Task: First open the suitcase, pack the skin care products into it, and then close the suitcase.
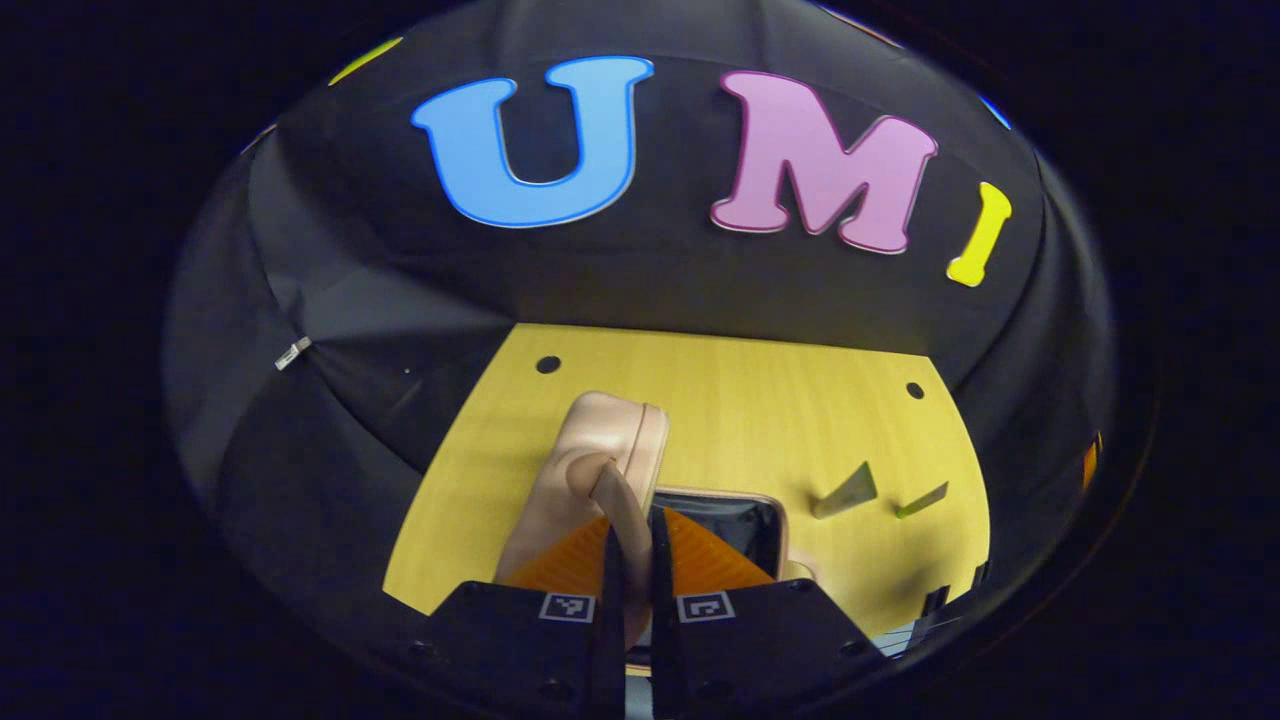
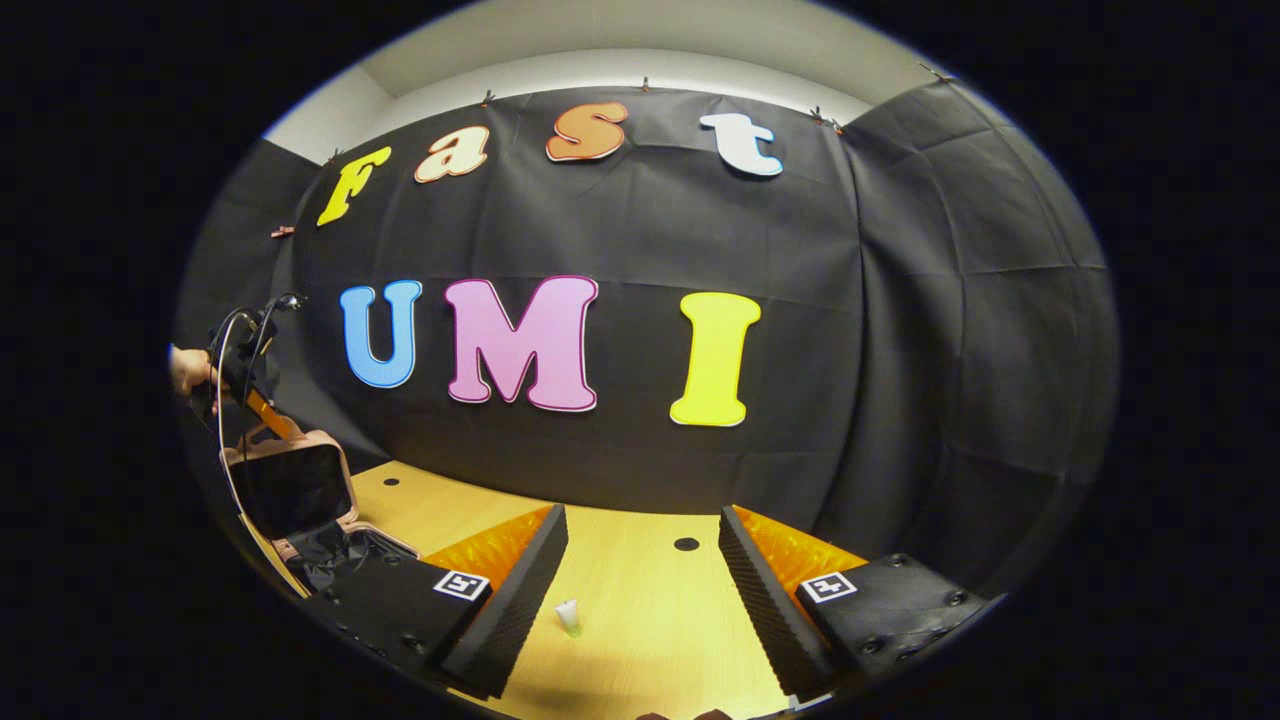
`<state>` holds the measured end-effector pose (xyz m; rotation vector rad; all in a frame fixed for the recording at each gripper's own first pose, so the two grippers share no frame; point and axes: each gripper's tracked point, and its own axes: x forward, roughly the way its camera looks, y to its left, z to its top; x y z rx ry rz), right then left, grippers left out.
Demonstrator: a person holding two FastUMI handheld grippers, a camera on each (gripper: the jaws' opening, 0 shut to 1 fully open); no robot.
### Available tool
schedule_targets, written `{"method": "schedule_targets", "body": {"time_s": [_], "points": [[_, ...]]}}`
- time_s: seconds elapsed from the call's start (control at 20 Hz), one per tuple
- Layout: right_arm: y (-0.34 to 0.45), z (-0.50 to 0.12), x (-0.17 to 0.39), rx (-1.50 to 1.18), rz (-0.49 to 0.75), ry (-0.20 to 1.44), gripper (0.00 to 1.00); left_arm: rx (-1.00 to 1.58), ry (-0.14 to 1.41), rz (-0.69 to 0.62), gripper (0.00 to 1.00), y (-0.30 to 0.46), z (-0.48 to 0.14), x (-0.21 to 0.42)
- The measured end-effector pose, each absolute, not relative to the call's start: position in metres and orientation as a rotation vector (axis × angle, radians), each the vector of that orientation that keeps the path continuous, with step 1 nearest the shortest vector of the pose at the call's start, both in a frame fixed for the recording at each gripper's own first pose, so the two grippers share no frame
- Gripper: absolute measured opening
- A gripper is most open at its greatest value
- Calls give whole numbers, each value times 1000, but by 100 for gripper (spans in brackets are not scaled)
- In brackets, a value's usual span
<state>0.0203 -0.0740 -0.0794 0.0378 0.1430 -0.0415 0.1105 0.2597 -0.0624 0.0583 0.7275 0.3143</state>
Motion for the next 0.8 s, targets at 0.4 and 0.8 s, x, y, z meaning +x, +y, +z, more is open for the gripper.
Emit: {"method": "schedule_targets", "body": {"time_s": [0.4,0.8], "points": [[54,-71,48,50,-61,175,96,133,842,420,13,491,-118,102],[108,-80,66,48,-132,255,96,47,1074,341,13,580,-263,90]]}}
